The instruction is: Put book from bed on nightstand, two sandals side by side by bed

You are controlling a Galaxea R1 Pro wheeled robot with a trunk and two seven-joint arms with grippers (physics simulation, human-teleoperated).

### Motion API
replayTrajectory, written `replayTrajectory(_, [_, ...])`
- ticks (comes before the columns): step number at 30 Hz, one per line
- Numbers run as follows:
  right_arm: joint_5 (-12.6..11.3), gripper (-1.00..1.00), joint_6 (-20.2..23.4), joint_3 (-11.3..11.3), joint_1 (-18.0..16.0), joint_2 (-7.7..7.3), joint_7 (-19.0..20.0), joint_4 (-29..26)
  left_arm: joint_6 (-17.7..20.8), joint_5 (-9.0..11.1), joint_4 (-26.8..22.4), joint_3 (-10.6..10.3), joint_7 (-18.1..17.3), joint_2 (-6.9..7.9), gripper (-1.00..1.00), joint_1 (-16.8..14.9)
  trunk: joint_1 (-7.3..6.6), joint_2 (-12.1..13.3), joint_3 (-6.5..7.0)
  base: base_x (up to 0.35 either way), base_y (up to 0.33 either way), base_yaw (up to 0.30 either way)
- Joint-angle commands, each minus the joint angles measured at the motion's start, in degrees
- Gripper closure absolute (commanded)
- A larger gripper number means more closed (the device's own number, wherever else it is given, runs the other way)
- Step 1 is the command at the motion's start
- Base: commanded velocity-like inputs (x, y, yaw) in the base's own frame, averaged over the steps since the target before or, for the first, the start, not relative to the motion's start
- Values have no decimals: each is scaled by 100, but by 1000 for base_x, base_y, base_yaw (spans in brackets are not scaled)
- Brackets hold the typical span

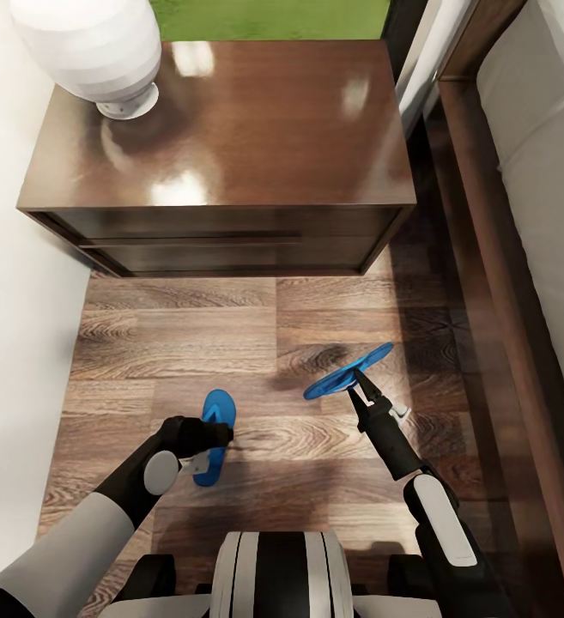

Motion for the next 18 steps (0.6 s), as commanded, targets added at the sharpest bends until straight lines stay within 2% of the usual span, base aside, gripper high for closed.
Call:
replayTrajectory(1, [-47,100,52,-15,-2,6,4,0,-12,4,-6,-20,-8,8,100,-1,0,-1,-3,0,0,0])
replayTrajectory(18, [-47,100,52,-15,-1,4,4,-1,-13,3,-8,-29,-12,1,100,11,0,-1,-3,0,0,0])
